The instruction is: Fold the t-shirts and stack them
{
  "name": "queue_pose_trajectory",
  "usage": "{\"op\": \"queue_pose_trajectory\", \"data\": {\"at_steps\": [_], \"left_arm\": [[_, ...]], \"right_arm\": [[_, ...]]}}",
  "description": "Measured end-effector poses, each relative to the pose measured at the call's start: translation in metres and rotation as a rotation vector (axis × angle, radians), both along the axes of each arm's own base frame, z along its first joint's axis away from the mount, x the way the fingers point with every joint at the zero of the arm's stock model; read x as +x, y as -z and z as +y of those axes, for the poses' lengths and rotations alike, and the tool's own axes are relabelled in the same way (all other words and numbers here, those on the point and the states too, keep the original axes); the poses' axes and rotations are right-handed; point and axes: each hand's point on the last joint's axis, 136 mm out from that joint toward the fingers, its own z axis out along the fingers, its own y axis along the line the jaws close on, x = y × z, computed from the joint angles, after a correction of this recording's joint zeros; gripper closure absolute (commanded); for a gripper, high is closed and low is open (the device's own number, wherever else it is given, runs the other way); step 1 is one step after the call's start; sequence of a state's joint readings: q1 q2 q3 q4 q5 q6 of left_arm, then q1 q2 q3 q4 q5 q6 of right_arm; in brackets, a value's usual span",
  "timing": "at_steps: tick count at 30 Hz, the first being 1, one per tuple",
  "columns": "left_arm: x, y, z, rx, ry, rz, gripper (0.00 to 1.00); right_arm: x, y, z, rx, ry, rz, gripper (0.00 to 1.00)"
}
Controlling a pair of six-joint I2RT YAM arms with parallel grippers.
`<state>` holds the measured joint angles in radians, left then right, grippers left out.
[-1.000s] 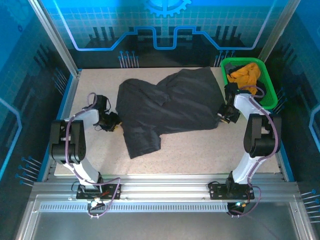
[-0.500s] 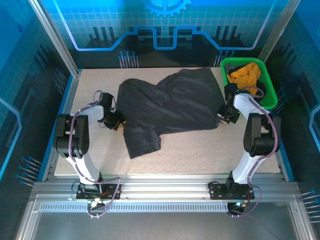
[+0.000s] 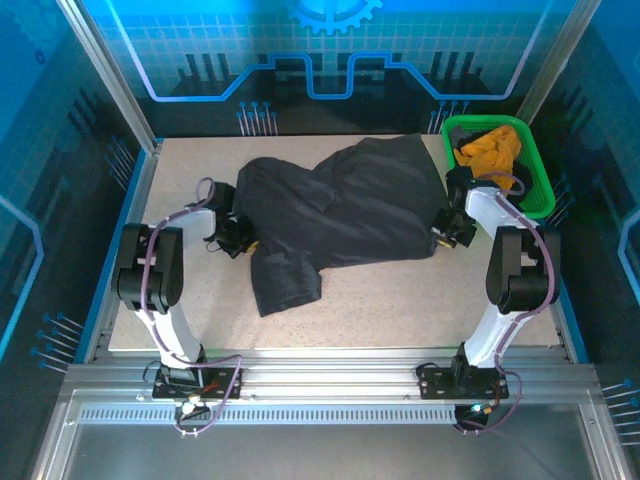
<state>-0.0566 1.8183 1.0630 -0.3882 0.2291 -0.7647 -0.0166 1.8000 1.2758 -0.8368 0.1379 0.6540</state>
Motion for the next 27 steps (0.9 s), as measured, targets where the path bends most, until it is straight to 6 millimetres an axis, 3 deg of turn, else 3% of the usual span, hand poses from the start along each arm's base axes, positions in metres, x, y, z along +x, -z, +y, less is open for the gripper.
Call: {"op": "queue_pose_trajectory", "data": {"at_steps": [2, 6, 11, 14, 19, 25, 27], "left_arm": [[0.002, -0.003, -0.006, -0.001, 0.015, -0.016, 1.00], [0.004, -0.023, 0.001, 0.025, -0.005, -0.060, 1.00], [0.014, -0.083, 0.011, 0.051, -0.061, -0.215, 1.00], [0.025, -0.122, 0.016, 0.060, -0.098, -0.310, 1.00], [0.045, -0.191, 0.027, 0.047, -0.168, -0.458, 1.00], [0.055, -0.274, 0.063, 0.020, -0.298, -0.623, 1.00], [0.055, -0.313, 0.080, 0.014, -0.349, -0.702, 1.00]], "right_arm": [[0.000, 0.000, 0.002, 0.000, -0.006, 0.000, 1.00], [0.001, -0.005, 0.011, 0.000, -0.032, -0.013, 1.00], [0.004, -0.034, 0.034, 0.004, -0.091, -0.100, 1.00], [0.011, -0.069, 0.044, 0.020, -0.105, -0.205, 1.00], [0.035, -0.144, 0.050, 0.053, -0.101, -0.436, 1.00], [0.057, -0.233, 0.056, 0.094, -0.108, -0.698, 1.00], [0.061, -0.265, 0.056, 0.117, -0.104, -0.790, 1.00]]}}
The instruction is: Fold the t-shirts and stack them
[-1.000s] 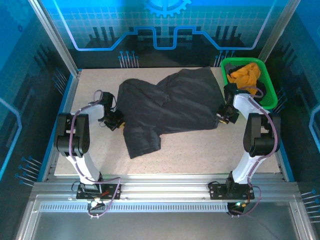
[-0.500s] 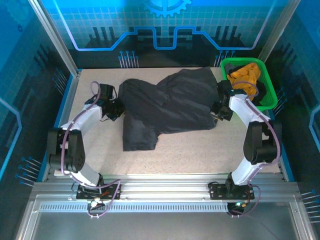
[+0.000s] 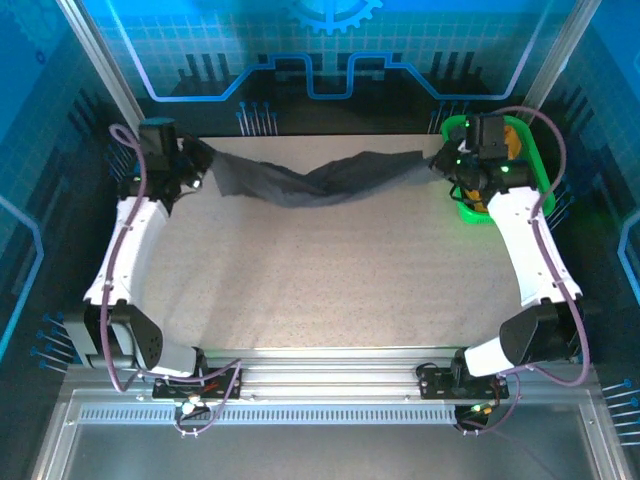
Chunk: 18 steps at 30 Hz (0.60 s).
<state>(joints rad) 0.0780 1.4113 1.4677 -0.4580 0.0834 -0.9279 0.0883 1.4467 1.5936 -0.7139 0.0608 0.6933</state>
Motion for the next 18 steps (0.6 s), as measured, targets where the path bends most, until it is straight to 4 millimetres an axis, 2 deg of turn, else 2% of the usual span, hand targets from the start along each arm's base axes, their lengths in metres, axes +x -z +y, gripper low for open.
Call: {"op": "queue_pose_trajectory", "data": {"at_steps": [2, 6, 7, 8, 11, 15, 17, 18], "left_arm": [[-0.005, -0.042, 0.018, -0.010, -0.051, -0.091, 1.00], [-0.031, -0.132, 0.051, -0.025, -0.153, -0.291, 1.00], [-0.042, -0.155, 0.054, -0.030, -0.170, -0.347, 1.00], [-0.049, -0.171, 0.056, -0.032, -0.180, -0.379, 1.00], [-0.080, -0.234, 0.054, -0.043, -0.191, -0.531, 1.00], [-0.112, -0.289, 0.047, -0.063, -0.192, -0.669, 1.00], [-0.119, -0.302, 0.047, -0.077, -0.196, -0.702, 1.00], [-0.116, -0.302, 0.048, -0.087, -0.193, -0.699, 1.00]], "right_arm": [[0.000, -0.034, -0.007, 0.028, 0.014, -0.092, 1.00], [-0.011, -0.094, -0.021, 0.069, 0.041, -0.260, 1.00], [-0.018, -0.114, -0.024, 0.081, 0.043, -0.318, 1.00], [-0.024, -0.126, -0.025, 0.090, 0.044, -0.353, 1.00], [-0.053, -0.174, -0.032, 0.124, 0.049, -0.495, 1.00], [-0.087, -0.227, -0.033, 0.162, 0.040, -0.650, 1.00], [-0.093, -0.243, -0.031, 0.183, 0.024, -0.698, 1.00], [-0.092, -0.247, -0.029, 0.194, 0.015, -0.709, 1.00]]}}
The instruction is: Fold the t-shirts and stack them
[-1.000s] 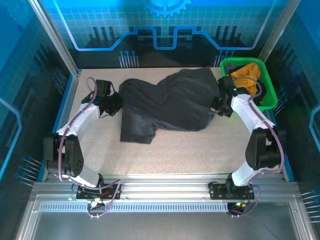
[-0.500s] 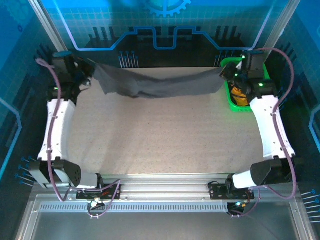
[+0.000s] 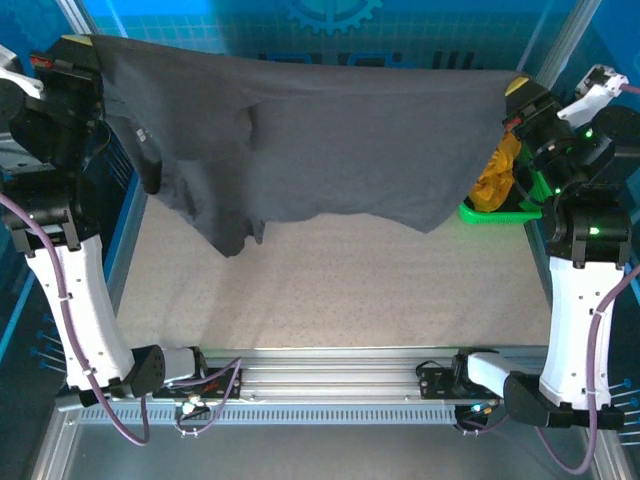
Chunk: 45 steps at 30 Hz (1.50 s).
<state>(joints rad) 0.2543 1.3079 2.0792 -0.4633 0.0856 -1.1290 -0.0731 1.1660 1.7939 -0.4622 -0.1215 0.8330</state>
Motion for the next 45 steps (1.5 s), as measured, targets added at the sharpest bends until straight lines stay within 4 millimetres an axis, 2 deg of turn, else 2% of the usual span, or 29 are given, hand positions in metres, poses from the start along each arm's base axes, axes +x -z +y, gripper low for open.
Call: {"op": "queue_pose_trajectory", "data": {"at_steps": [3, 6, 8, 10, 11, 14, 16, 18, 20, 22, 24, 25, 27, 28, 30, 32, 33, 35, 36, 37, 38, 40, 42, 43, 44, 45], "left_arm": [[0.024, 0.013, 0.001, -0.029, 0.038, 0.039, 1.00], [0.073, 0.045, 0.004, -0.068, 0.100, 0.123, 1.00], [0.119, 0.085, 0.009, -0.110, 0.149, 0.216, 1.00], [0.157, 0.127, 0.013, -0.150, 0.182, 0.308, 1.00], [0.173, 0.147, 0.015, -0.169, 0.198, 0.350, 1.00], [0.206, 0.192, 0.019, -0.225, 0.236, 0.440, 1.00], [0.218, 0.200, 0.022, -0.248, 0.248, 0.456, 1.00], [0.221, 0.188, 0.025, -0.251, 0.253, 0.432, 1.00], [0.215, 0.152, 0.028, -0.237, 0.254, 0.358, 1.00], [0.197, 0.107, 0.029, -0.206, 0.252, 0.263, 1.00], [0.169, 0.060, 0.028, -0.164, 0.244, 0.159, 1.00], [0.154, 0.045, 0.025, -0.150, 0.240, 0.130, 1.00], [0.121, 0.024, 0.017, -0.126, 0.231, 0.098, 1.00], [0.106, 0.021, 0.013, -0.119, 0.226, 0.096, 1.00], [0.074, 0.029, 0.004, -0.117, 0.207, 0.126, 1.00], [0.047, 0.061, 0.001, -0.145, 0.165, 0.186, 1.00], [0.034, 0.089, 0.000, -0.173, 0.141, 0.240, 1.00], [0.019, 0.147, 0.001, -0.220, 0.102, 0.356, 1.00], [0.017, 0.179, 0.002, -0.231, 0.087, 0.426, 0.87], [0.019, 0.215, 0.002, -0.244, 0.080, 0.505, 0.72], [0.022, 0.249, 0.002, -0.252, 0.077, 0.587, 0.64], [0.032, 0.323, 0.004, -0.262, 0.069, 0.745, 0.53], [0.028, 0.410, 0.004, -0.291, 0.053, 0.954, 0.50], [0.020, 0.444, 0.001, -0.300, 0.051, 1.048, 0.49], [0.010, 0.469, -0.003, -0.306, 0.052, 1.120, 0.49], [0.001, 0.485, -0.006, -0.302, 0.052, 1.173, 0.48]], "right_arm": [[0.019, 0.005, 0.004, 0.016, -0.030, 0.012, 1.00], [0.061, 0.031, 0.007, 0.034, -0.067, 0.080, 1.00], [0.097, 0.058, 0.010, 0.049, -0.086, 0.162, 1.00], [0.129, 0.085, 0.016, 0.059, -0.108, 0.236, 1.00], [0.142, 0.091, 0.019, 0.064, -0.123, 0.255, 1.00], [0.172, 0.105, 0.030, 0.066, -0.153, 0.302, 1.00], [0.182, 0.102, 0.035, 0.065, -0.163, 0.301, 1.00], [0.184, 0.093, 0.035, 0.064, -0.165, 0.289, 1.00], [0.180, 0.075, 0.033, 0.061, -0.156, 0.253, 1.00], [0.173, 0.055, 0.029, 0.057, -0.146, 0.209, 1.00], [0.164, 0.041, 0.024, 0.055, -0.131, 0.178, 1.00], [0.159, 0.036, 0.020, 0.056, -0.118, 0.168, 1.00], [0.148, 0.033, 0.011, 0.059, -0.091, 0.163, 1.00], [0.141, 0.037, 0.006, 0.061, -0.078, 0.173, 1.00], [0.125, 0.048, -0.002, 0.064, -0.045, 0.203, 1.00], [0.108, 0.069, -0.008, 0.064, -0.010, 0.249, 1.00], [0.098, 0.084, -0.010, 0.063, 0.005, 0.274, 1.00], [0.077, 0.128, -0.012, 0.068, 0.030, 0.364, 1.00], [0.069, 0.149, -0.013, 0.068, 0.044, 0.405, 0.97], [0.059, 0.183, -0.014, 0.069, 0.060, 0.474, 0.87], [0.051, 0.216, -0.015, 0.072, 0.074, 0.550, 0.76], [0.040, 0.283, -0.019, 0.073, 0.107, 0.695, 0.60], [0.023, 0.351, -0.024, 0.075, 0.148, 0.864, 0.54], [0.009, 0.387, -0.025, 0.075, 0.167, 0.967, 0.53], [0.000, 0.408, -0.025, 0.069, 0.178, 1.029, 0.52], [-0.011, 0.426, -0.025, 0.058, 0.188, 1.092, 0.52]]}}
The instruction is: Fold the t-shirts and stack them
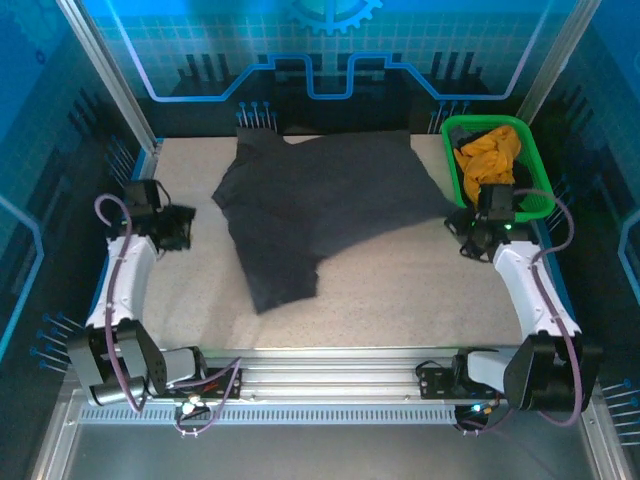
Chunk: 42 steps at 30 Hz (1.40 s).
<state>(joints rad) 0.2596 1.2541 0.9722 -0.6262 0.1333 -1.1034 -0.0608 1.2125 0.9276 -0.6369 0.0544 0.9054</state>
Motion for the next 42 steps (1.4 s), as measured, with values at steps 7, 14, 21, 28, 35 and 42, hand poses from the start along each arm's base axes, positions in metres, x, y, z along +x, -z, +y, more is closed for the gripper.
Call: {"op": "queue_pose_trajectory", "data": {"at_steps": [7, 14, 21, 28, 35, 42], "left_arm": [[-0.016, 0.009, -0.025, 0.069, 0.110, 0.022, 0.53], [0.003, 0.037, -0.097, 0.036, 0.301, 0.058, 0.70], [0.011, 0.092, -0.148, -0.039, 0.346, 0.189, 0.71], [0.023, 0.124, -0.146, -0.060, 0.267, 0.256, 0.72], [0.018, 0.135, -0.114, -0.126, 0.134, 0.253, 0.72], [0.004, 0.136, -0.055, -0.167, -0.004, 0.229, 0.71]], "right_arm": [[-0.010, 0.016, 0.018, -0.092, -0.095, 0.072, 0.52], [0.025, 0.029, 0.042, -0.167, -0.249, 0.131, 0.63], [0.075, 0.060, 0.057, -0.183, -0.367, 0.199, 0.64], [0.126, 0.076, 0.065, -0.201, -0.416, 0.215, 0.63], [0.117, 0.126, 0.069, -0.193, -0.449, 0.398, 0.62], [0.077, 0.126, 0.104, -0.173, -0.500, 0.476, 0.61]]}}
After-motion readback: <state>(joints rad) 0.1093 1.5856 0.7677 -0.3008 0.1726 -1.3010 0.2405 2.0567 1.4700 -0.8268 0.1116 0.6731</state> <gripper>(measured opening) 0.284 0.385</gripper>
